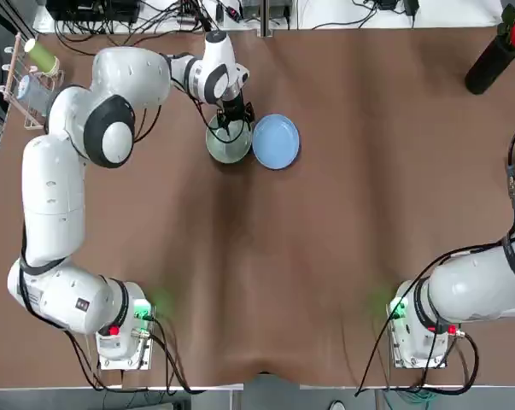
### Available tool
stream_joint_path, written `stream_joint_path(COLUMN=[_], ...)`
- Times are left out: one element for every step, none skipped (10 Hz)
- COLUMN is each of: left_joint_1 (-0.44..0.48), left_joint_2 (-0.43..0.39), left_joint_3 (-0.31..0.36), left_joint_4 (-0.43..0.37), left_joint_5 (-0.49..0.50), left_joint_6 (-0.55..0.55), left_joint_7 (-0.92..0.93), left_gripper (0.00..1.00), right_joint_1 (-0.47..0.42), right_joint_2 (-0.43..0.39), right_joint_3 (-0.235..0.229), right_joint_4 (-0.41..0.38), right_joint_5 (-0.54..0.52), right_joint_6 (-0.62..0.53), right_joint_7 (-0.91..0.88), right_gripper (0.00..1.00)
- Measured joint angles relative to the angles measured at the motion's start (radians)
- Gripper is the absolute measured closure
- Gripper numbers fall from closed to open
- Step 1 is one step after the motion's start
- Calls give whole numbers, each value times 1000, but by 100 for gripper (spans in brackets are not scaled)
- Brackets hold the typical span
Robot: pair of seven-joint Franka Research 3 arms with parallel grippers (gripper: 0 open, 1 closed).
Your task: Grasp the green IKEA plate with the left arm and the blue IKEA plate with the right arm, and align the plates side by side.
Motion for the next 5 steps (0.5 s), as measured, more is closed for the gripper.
stream_joint_path(left_joint_1=[0, 0, 0, 1, 5], left_joint_2=[3, 5, 5, 4, -5], left_joint_3=[0, 1, 1, 1, 2], left_joint_4=[3, 5, 8, 16, 30], left_joint_5=[0, 0, 0, 0, 0], left_joint_6=[0, 0, 1, 1, -4], left_joint_7=[0, 0, 0, 0, 0], left_gripper=[0, 0, 0, 0, 0], right_joint_1=[0, 0, 0, 0, 0], right_joint_2=[0, 0, 0, 0, 0], right_joint_3=[0, 0, 0, 0, 0], right_joint_4=[0, 0, 0, 0, 0], right_joint_5=[0, 0, 1, 1, 1], right_joint_6=[0, 0, 0, 0, 0], right_joint_7=[0, 0, 0, 0, 0], right_gripper=[0, 0, 0, 0, 0])
